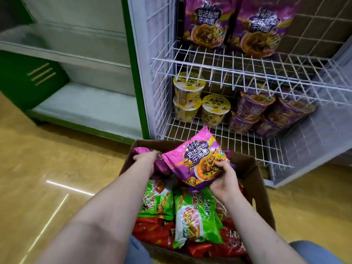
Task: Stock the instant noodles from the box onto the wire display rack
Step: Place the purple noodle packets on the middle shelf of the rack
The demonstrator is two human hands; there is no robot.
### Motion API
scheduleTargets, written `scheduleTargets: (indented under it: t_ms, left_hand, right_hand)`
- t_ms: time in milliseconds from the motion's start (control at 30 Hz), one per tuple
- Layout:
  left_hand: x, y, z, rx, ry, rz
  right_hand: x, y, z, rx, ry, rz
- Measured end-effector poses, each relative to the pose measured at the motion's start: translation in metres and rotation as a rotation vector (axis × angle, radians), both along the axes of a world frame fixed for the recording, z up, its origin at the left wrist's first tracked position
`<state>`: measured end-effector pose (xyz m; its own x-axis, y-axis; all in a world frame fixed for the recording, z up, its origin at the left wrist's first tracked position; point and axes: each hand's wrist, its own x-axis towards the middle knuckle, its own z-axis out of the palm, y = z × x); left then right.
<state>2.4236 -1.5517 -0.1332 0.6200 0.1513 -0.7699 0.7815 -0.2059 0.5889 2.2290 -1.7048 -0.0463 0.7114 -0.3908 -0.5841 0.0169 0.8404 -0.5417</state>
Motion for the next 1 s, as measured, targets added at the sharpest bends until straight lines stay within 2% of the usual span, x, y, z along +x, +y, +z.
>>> scheduleTargets:
  t_ms: [33,167,267,367,600,800,900,1000]
  left_hand:
    - [-0.02,0.001,0.036,-0.013,-0.077,-0.065]
    - [-0.045,-0.009,0.086,0.091,-0.332,-0.427]
    - [-0.062,-0.013,0.13,0.118,-0.377,-0.666]
    - [-0.071,-0.016,0.175,-0.023,-0.317,-0.798]
    - [-0.086,-0.035,0.259,-0.118,-0.448,-0.892]
    - [-0.108,-0.061,0.325,-0.241,-0.406,-1.041]
    - [-0.115,-0.066,0.345,-0.376,-0.4,-1.064]
    - [-0.113,-0.065,0.351,-0.58,-0.381,-0.948]
  right_hand:
    - [-0.003,-0.001,0.006,-0.003,0.008,0.003]
    - [-0.014,-0.012,0.021,-0.006,0.025,0.019]
    - [-0.023,-0.021,0.041,-0.014,-0.009,0.07]
    - [-0.029,-0.027,0.059,-0.04,-0.043,0.088]
    - [-0.035,-0.035,0.091,-0.047,-0.189,0.118]
    - [-0.043,-0.037,0.129,-0.022,-0.42,0.098]
    - [-0.043,-0.04,0.145,-0.043,-0.46,0.048]
    - [-0.041,-0.048,0.159,-0.03,-0.509,-0.046]
